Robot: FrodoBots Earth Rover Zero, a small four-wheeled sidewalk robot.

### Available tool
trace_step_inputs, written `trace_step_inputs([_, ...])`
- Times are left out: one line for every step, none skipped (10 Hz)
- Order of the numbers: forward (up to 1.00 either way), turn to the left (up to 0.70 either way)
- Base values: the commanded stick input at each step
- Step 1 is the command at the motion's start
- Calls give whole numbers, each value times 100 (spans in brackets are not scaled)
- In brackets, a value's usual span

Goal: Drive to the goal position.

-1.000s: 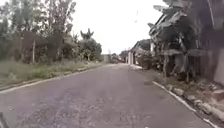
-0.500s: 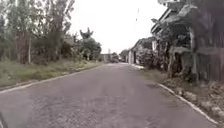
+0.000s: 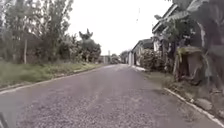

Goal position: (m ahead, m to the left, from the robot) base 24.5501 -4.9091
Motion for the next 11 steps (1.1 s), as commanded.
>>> trace_step_inputs([70,4])
trace_step_inputs([70,4])
trace_step_inputs([70,4])
trace_step_inputs([70,4])
trace_step_inputs([70,4])
trace_step_inputs([70,4])
trace_step_inputs([70,4])
trace_step_inputs([70,4])
trace_step_inputs([70,4])
trace_step_inputs([70,4])
trace_step_inputs([70,4])
